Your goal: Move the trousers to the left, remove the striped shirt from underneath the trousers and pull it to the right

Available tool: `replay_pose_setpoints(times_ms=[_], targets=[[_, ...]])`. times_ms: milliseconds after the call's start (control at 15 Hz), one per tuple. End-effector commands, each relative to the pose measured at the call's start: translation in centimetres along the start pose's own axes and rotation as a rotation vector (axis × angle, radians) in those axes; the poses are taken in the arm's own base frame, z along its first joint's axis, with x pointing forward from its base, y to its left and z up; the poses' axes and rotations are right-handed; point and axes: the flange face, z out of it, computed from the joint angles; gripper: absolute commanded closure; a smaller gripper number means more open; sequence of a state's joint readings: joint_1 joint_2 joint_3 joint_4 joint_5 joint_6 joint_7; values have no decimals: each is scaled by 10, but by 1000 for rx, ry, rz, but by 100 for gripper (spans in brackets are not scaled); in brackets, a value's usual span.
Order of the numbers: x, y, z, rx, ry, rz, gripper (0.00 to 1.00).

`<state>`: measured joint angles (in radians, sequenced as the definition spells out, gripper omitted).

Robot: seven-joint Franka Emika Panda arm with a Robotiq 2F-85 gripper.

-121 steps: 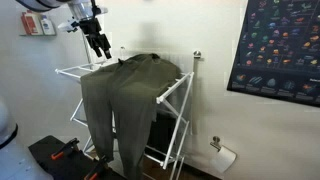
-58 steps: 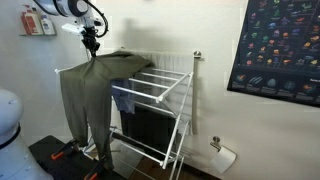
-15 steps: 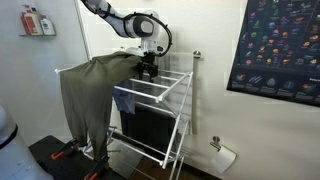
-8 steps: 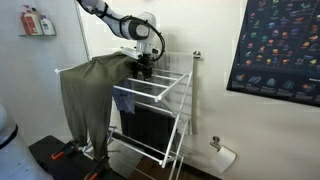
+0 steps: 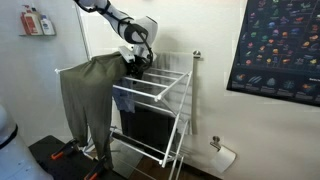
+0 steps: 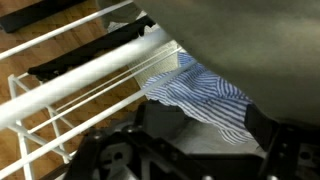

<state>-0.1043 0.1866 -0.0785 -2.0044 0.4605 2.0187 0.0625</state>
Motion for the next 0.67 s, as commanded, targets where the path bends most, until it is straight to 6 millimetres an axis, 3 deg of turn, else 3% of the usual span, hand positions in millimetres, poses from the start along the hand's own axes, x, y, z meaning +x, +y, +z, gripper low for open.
replay_pose_setpoints(times_ms=[0, 533, 600], targets=[[-17, -19, -13, 114, 41, 0, 0], [-37, -42, -6, 150, 105, -61, 0], [-39, -44, -5, 147, 119, -69, 25]])
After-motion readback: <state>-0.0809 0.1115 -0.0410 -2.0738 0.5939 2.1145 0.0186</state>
